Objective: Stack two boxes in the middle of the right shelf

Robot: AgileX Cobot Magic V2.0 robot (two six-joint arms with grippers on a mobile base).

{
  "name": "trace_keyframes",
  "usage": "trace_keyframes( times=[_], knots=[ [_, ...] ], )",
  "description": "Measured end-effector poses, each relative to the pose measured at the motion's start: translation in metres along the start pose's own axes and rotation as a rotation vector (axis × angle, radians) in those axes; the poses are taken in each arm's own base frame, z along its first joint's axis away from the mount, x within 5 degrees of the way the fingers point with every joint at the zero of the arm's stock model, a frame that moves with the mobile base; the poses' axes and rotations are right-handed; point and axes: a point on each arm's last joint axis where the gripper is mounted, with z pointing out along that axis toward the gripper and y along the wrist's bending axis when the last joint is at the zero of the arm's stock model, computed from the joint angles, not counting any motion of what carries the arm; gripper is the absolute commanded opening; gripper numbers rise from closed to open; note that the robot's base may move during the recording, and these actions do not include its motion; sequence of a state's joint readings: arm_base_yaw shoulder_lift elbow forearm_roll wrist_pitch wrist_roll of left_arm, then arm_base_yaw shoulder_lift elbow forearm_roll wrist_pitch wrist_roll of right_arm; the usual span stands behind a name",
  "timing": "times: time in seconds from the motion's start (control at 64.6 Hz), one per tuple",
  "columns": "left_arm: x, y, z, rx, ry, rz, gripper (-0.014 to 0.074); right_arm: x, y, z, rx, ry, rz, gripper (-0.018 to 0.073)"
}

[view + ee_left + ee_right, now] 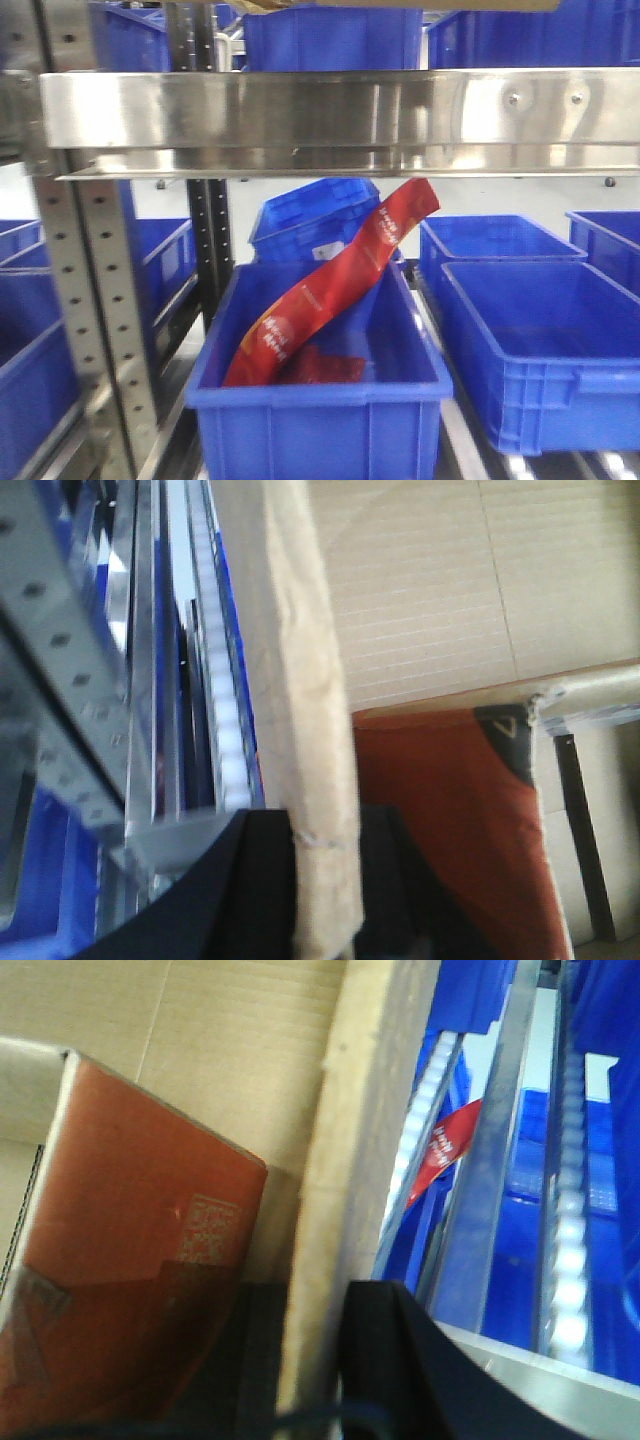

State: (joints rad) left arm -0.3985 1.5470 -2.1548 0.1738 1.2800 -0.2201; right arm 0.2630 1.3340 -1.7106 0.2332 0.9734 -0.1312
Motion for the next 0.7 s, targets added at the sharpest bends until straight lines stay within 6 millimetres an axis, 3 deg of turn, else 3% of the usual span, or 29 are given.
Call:
trace_keyframes(
  times=[0.696],
  knots=[
    [0.0000,0.0000,0.0000,0.000,0.000,0.000,-0.0111,0.0000,0.0000,0.0000,0.000,0.000,0.000,-0.0153]
  ],
)
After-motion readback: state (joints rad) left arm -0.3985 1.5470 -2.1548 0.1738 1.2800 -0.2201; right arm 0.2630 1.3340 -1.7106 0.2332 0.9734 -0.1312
